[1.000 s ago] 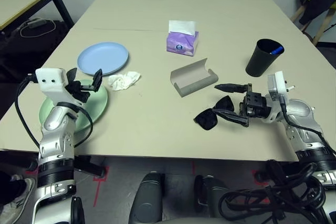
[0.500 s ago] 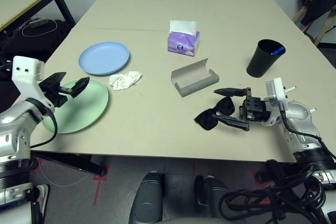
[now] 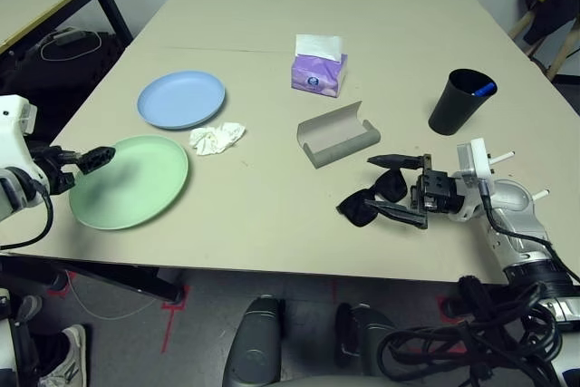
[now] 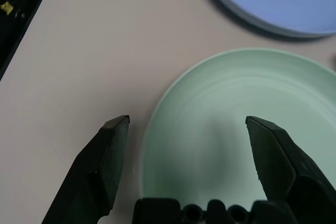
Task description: Organize and tidy the items on the table.
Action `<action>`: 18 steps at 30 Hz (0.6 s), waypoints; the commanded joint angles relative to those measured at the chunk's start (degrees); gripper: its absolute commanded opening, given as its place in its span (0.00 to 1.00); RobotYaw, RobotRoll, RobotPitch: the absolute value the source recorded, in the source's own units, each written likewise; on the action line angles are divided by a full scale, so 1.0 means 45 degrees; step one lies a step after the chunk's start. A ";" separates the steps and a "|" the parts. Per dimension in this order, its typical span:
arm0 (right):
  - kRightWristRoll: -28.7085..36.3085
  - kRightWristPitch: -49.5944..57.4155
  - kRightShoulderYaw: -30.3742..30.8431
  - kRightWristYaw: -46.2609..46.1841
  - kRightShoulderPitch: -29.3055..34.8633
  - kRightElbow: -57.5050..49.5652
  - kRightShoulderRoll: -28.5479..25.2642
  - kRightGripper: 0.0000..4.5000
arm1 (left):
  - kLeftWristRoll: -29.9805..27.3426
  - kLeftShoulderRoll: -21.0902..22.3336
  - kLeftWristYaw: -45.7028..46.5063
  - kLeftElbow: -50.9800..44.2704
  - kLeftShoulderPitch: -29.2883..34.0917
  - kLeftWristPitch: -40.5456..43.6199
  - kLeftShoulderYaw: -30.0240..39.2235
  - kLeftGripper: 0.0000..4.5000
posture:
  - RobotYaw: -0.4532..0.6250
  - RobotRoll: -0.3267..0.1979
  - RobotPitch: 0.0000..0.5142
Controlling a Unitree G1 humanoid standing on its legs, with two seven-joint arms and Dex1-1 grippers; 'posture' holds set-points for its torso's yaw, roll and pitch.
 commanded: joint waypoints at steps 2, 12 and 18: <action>0.0058 0.0204 0.0129 -0.0166 0.0203 -0.0485 -0.0016 1.00 | 0.0262 0.0118 0.0004 0.0308 0.0373 0.0229 0.0000 1.00 | 0.59 0.62 0.17; 0.0149 0.0570 0.0099 -0.0455 0.0244 -0.0977 0.0033 1.00 | 0.0744 0.0215 -0.0266 0.1024 0.0785 -0.0032 -0.0208 0.70 | 0.58 0.62 0.18; 0.0212 0.0801 0.0072 -0.0672 0.0130 -0.1225 0.0104 1.00 | 0.0831 0.0257 -0.0619 0.1232 0.0927 0.0064 -0.0311 0.17 | 0.58 0.62 0.17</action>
